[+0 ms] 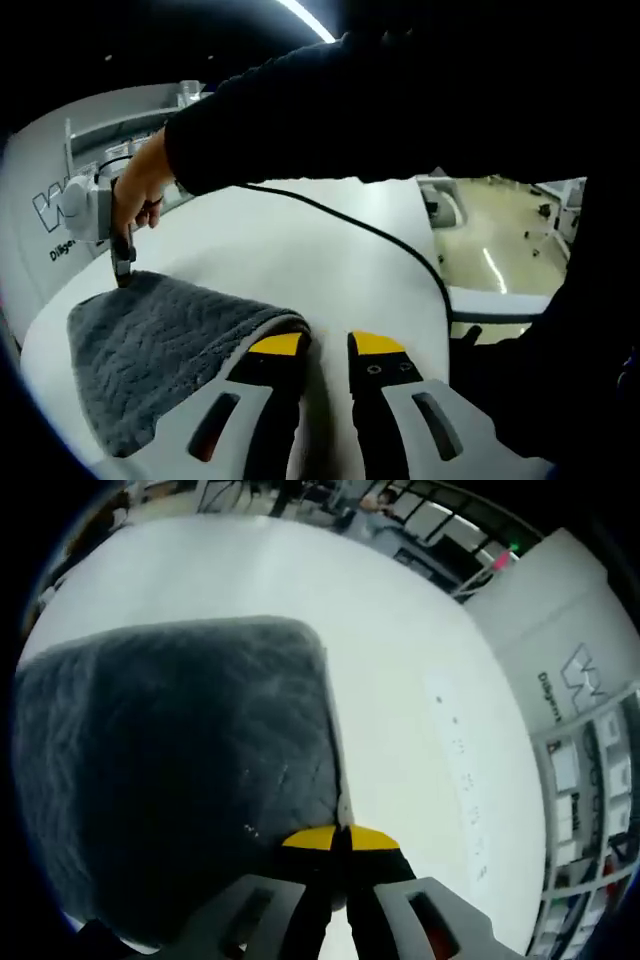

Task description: Open the folded towel by lifting each exposed corner and separating the folded layers until the towel lies flat within the target outline without major curled edges

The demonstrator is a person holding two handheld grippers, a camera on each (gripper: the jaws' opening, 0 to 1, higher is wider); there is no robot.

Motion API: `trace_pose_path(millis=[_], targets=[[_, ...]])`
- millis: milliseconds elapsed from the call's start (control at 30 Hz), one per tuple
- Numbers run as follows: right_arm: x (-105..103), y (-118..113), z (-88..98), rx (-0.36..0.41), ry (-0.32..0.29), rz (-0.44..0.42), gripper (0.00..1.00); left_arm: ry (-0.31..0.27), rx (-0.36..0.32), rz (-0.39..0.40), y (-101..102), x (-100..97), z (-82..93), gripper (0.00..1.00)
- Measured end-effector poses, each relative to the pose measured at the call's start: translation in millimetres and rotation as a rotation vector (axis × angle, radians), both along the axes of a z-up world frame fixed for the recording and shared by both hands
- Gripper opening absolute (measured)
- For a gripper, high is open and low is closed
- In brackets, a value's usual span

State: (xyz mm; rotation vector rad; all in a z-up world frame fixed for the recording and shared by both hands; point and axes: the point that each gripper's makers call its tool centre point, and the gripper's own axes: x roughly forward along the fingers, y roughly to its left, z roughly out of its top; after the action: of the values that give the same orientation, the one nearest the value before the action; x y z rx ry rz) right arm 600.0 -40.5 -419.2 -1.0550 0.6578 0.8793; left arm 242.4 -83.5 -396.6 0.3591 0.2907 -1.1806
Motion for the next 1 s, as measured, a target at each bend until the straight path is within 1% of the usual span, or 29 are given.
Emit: trace_pose_path(millis=[33, 100, 167, 267, 333, 367, 433, 500, 533, 567, 600, 633, 667, 733, 767, 800, 833, 867, 900, 967, 1000], targets=[[0.6, 0.0, 0.0, 0.001, -0.003, 0.000, 0.00, 0.022, -0.022, -0.019, 1.0, -7.4, 4.2, 0.18], [1.8, -0.1, 0.3, 0.004, -0.008, 0.000, 0.00, 0.030, -0.034, -0.029, 4.7, -11.9, 8.6, 0.22], [2.5, -0.4, 0.5, 0.007, -0.018, 0.000, 0.00, 0.036, -0.063, -0.027, 11.1, -12.3, 15.8, 0.23], [2.5, -0.9, 1.3, 0.018, -0.046, 0.001, 0.00, 0.021, -0.097, -0.005, 22.2, -4.5, 25.6, 0.27], [0.6, -1.2, 3.6, 0.034, -0.087, 0.006, 0.00, 0.007, -0.112, 0.046, 34.3, 7.9, 31.6, 0.30], [4.1, -0.9, 6.8, 0.068, -0.118, -0.001, 0.00, -0.005, -0.113, 0.075, 41.5, 15.3, 34.2, 0.34], [6.5, -4.3, 12.2, 0.093, -0.156, -0.001, 0.05, -0.019, -0.126, 0.133, 55.0, 29.8, 39.6, 0.41], [6.1, -9.3, 19.2, 0.148, -0.174, -0.040, 0.13, -0.031, -0.148, 0.190, 68.6, 43.9, 45.9, 0.51], [7.6, -12.5, 22.8, 0.167, -0.189, -0.052, 0.16, -0.041, -0.166, 0.221, 75.1, 51.4, 49.9, 0.59], [9.3, -15.8, 26.1, 0.176, -0.202, -0.060, 0.22, -0.063, -0.195, 0.265, 82.3, 61.1, 55.7, 0.72], [10.7, -20.0, 29.4, 0.187, -0.217, -0.082, 0.26, -0.111, -0.229, 0.316, 91.3, 72.1, 64.0, 0.85], [10.9, -21.9, 31.6, 0.195, -0.224, -0.087, 0.31, -0.148, -0.252, 0.340, 97.1, 78.1, 70.2, 0.96], [10.2, -23.4, 34.4, 0.201, -0.234, -0.086, 0.38, -0.168, -0.263, 0.363, 106.5, 83.7, 73.8, 0.98], [11.7, -24.9, 44.1, 0.221, -0.268, -0.093, 0.51, -0.154, -0.253, 0.413, 120.0, 90.4, 72.4, 1.00], [9.4, -24.7, 50.6, 0.236, -0.294, -0.103, 0.62, -0.146, -0.240, 0.448, 129.2, 95.6, 71.1, 1.00], [9.0, -24.2, 57.2, 0.265, -0.306, -0.118, 0.69, -0.136, -0.228, 0.477, 136.5, 100.9, 70.2, 1.00], [7.6, -23.7, 61.9, 0.285, -0.314, -0.131, 0.76, -0.134, -0.225, 0.482, 140.8, 103.6, 71.2, 1.00], [6.7, -22.8, 69.4, 0.323, -0.323, -0.150, 0.85, -0.136, -0.231, 0.483, 143.8, 104.0, 73.2, 1.00], [6.2, -21.7, 80.2, 0.376, -0.334, -0.177, 0.90, -0.139, -0.247, 0.486, 147.6, 104.7, 77.3, 1.00], [4.2, -21.6, 95.2, 0.432, -0.365, -0.203, 0.99, -0.138, -0.265, 0.485, 152.0, 105.4, 81.9, 1.00], [1.4, -21.9, 103.4, 0.460, -0.382, -0.216, 0.99, -0.142, -0.270, 0.486, 156.3, 107.4, 85.6, 1.00]])
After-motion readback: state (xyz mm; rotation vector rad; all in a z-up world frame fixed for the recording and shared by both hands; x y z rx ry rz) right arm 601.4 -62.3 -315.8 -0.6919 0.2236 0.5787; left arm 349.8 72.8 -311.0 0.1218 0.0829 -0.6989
